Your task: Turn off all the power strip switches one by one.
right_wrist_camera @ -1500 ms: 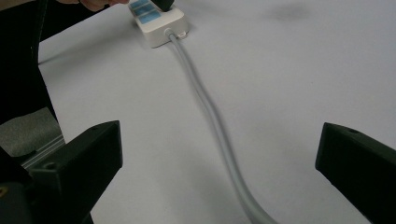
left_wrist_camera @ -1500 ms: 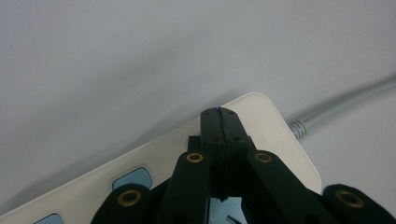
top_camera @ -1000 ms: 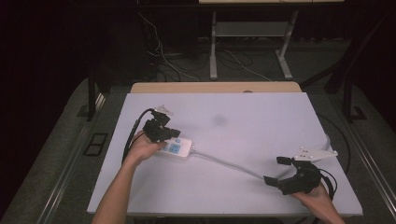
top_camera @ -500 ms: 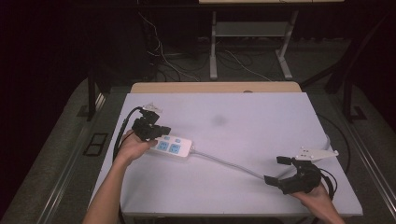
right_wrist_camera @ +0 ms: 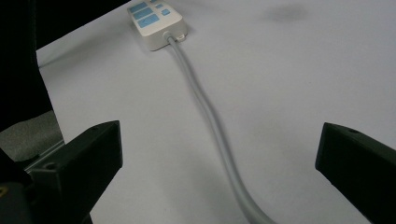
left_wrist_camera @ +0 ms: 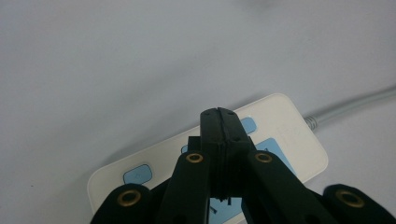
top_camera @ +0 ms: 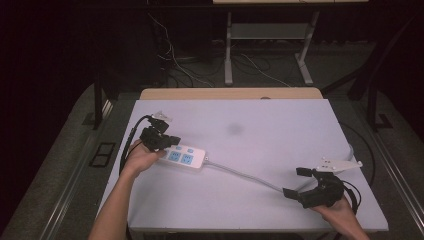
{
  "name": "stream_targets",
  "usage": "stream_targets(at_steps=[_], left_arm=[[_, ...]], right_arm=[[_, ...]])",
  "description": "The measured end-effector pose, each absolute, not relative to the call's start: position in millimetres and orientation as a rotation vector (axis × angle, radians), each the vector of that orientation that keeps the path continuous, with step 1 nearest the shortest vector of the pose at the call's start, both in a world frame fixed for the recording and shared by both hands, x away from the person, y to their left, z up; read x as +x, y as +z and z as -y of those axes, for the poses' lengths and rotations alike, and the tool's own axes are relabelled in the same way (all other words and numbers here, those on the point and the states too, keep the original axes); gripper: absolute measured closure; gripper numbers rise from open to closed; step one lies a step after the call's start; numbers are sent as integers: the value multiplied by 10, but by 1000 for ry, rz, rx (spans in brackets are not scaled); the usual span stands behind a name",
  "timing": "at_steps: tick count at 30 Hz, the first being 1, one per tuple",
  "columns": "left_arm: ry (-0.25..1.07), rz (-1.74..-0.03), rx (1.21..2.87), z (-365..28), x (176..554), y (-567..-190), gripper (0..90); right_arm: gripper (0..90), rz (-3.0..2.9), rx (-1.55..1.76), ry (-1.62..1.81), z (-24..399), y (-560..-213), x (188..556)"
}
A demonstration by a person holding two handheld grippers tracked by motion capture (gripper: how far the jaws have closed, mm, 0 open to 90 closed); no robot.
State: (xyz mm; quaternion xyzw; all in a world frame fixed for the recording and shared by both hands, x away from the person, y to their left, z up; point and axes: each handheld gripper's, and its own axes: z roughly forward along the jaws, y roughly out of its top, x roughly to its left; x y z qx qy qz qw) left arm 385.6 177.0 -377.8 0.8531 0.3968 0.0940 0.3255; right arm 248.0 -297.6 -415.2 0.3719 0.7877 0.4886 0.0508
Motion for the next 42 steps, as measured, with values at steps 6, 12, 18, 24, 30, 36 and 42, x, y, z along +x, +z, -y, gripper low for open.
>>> stream_targets(at_steps=[6, 12, 18, 24, 30, 36, 42], left_arm=[[243, -1063, 2243, -1801, 3882, -3856, 894], [232, -1079, 2247, -1819, 3905, -3948, 894], [226, -1078, 2259, -1794, 3927, -4004, 893], [234, -1073, 2261, -1770, 3945, -4036, 893], [233, -1079, 2264, -1767, 3963, -4069, 893], [235, -1068, 2265, -1769, 3963, -4073, 893], [234, -1070, 2261, -1770, 3961, -4077, 894]], right_arm=[[5, -2397, 1134, 1486, 2979, -4154, 2481], [5, -2400, 1137, 1478, 2977, -4159, 2484], [5, -2402, 1136, 1476, 2974, -4163, 2483], [5, -2403, 1135, 1474, 2976, -4164, 2483], [5, -2404, 1135, 1473, 2975, -4165, 2484], [5, -2404, 1137, 1471, 2978, -4164, 2484], [5, -2401, 1134, 1473, 2980, -4159, 2480]])
